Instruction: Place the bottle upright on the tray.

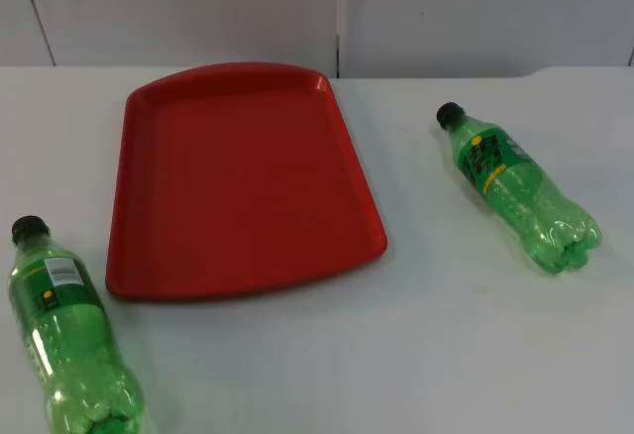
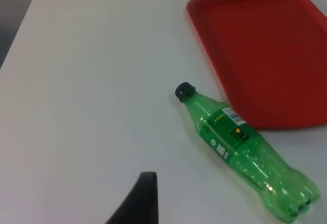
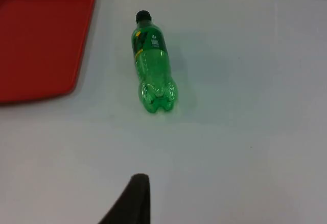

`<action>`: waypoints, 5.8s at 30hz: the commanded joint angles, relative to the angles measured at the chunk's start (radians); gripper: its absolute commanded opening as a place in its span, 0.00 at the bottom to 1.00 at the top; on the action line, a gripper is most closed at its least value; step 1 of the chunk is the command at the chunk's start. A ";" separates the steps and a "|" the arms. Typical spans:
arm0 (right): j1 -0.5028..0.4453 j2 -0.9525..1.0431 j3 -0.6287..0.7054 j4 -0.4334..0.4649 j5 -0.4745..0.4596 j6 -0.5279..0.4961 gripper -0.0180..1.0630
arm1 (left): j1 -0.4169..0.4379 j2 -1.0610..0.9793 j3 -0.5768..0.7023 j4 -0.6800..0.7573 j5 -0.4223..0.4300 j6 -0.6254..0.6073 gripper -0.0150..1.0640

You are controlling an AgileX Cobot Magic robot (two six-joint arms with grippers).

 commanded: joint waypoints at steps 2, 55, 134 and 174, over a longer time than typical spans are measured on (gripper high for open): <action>-0.002 -0.003 0.000 0.002 -0.006 0.000 0.98 | 0.004 -0.005 0.005 0.001 -0.009 -0.006 0.99; -0.002 -0.003 0.000 0.002 -0.006 0.000 0.98 | 0.004 -0.005 0.005 0.001 -0.009 -0.006 0.99; -0.002 -0.003 0.000 0.002 -0.006 0.000 0.98 | 0.005 0.603 -0.126 -0.062 -0.200 -0.036 0.99; -0.002 -0.003 0.000 0.002 -0.006 0.000 0.98 | 0.005 1.236 -0.278 -0.160 -0.416 -0.167 0.99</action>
